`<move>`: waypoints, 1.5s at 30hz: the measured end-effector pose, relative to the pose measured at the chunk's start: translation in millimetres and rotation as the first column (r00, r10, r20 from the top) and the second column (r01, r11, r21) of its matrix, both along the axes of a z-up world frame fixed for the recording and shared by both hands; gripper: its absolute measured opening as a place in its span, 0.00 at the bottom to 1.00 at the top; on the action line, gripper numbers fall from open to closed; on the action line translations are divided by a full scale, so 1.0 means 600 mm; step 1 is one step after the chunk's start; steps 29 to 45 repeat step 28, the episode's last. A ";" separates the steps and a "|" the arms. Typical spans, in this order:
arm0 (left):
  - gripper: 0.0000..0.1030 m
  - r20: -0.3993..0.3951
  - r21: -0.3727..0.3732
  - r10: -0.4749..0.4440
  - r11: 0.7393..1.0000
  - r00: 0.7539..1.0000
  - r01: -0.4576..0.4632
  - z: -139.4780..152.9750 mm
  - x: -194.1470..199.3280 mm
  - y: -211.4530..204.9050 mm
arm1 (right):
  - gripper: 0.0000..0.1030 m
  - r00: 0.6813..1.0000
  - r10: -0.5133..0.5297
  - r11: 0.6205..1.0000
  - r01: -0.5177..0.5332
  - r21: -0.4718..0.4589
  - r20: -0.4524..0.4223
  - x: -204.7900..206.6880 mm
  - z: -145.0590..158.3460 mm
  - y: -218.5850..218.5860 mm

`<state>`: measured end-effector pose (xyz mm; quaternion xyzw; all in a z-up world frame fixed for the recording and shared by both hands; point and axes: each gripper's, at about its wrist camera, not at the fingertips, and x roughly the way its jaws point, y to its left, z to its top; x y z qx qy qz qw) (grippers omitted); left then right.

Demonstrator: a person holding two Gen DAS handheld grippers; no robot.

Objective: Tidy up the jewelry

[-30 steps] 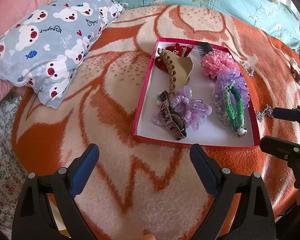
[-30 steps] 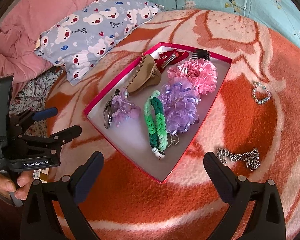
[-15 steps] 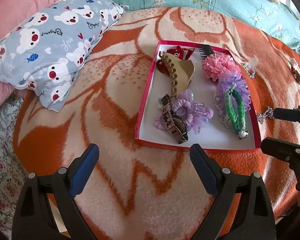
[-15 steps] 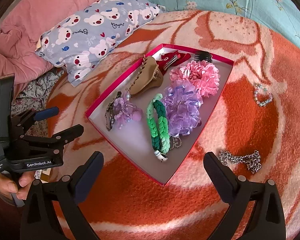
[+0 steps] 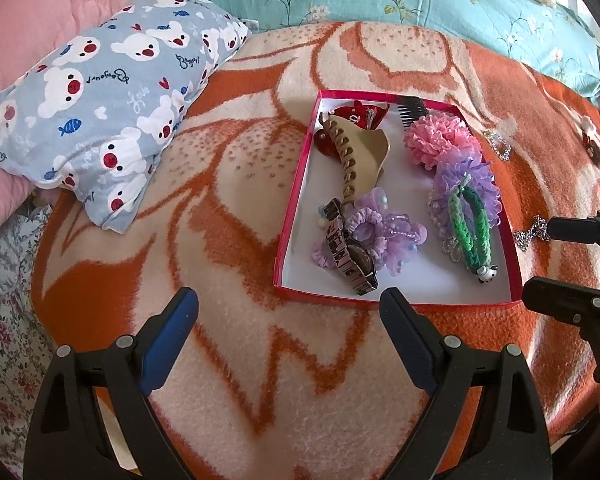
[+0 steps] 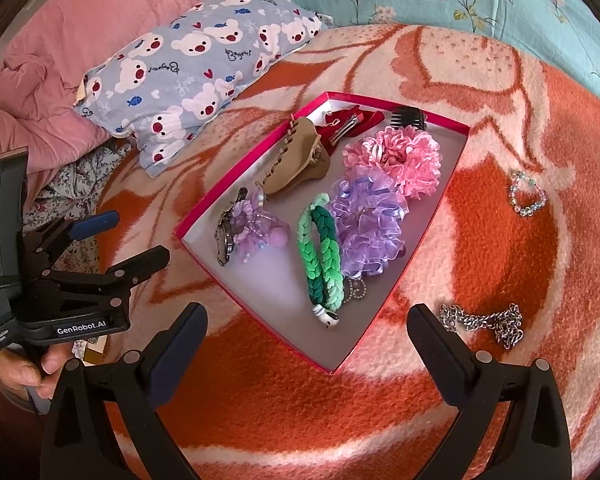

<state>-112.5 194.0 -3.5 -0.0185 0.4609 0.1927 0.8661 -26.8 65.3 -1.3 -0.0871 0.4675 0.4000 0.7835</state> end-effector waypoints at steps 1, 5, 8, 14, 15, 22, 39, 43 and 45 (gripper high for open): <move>0.90 0.000 -0.001 -0.001 1.000 1.000 0.001 0.001 0.001 0.001 | 0.98 1.000 0.000 1.000 0.000 0.000 0.000 0.000 0.000 0.000; 0.90 0.000 0.000 -0.002 1.000 1.000 0.002 0.000 0.000 0.001 | 0.98 1.000 0.000 1.000 0.000 0.000 -0.001 0.000 0.000 0.000; 0.90 0.001 0.001 -0.003 1.000 1.000 0.003 0.000 0.000 0.001 | 0.98 1.000 -0.001 1.000 0.001 0.001 0.000 0.000 0.001 -0.001; 0.90 0.000 0.002 -0.004 1.000 1.000 0.004 0.000 0.001 0.000 | 0.98 1.000 -0.005 1.000 0.005 0.002 -0.001 0.003 0.001 -0.004; 0.90 0.000 0.004 -0.004 1.000 1.000 0.004 0.000 0.001 -0.001 | 0.98 1.000 -0.006 1.000 0.006 0.001 0.000 0.003 0.001 -0.005; 0.90 0.001 0.008 -0.006 1.000 1.000 0.006 0.000 0.005 0.000 | 0.98 1.000 -0.010 1.000 0.010 -0.002 -0.001 0.004 -0.002 -0.006; 0.90 0.002 0.005 -0.003 1.000 1.000 0.003 -0.002 0.013 0.003 | 0.98 1.000 -0.024 1.000 0.024 -0.003 -0.002 0.007 -0.008 -0.008; 0.90 0.002 0.005 -0.003 1.000 1.000 0.003 -0.002 0.013 0.003 | 0.98 1.000 -0.024 1.000 0.024 -0.003 -0.002 0.007 -0.008 -0.008; 0.90 0.002 0.005 -0.003 1.000 1.000 0.003 -0.002 0.013 0.003 | 0.98 1.000 -0.024 1.000 0.024 -0.003 -0.002 0.007 -0.008 -0.008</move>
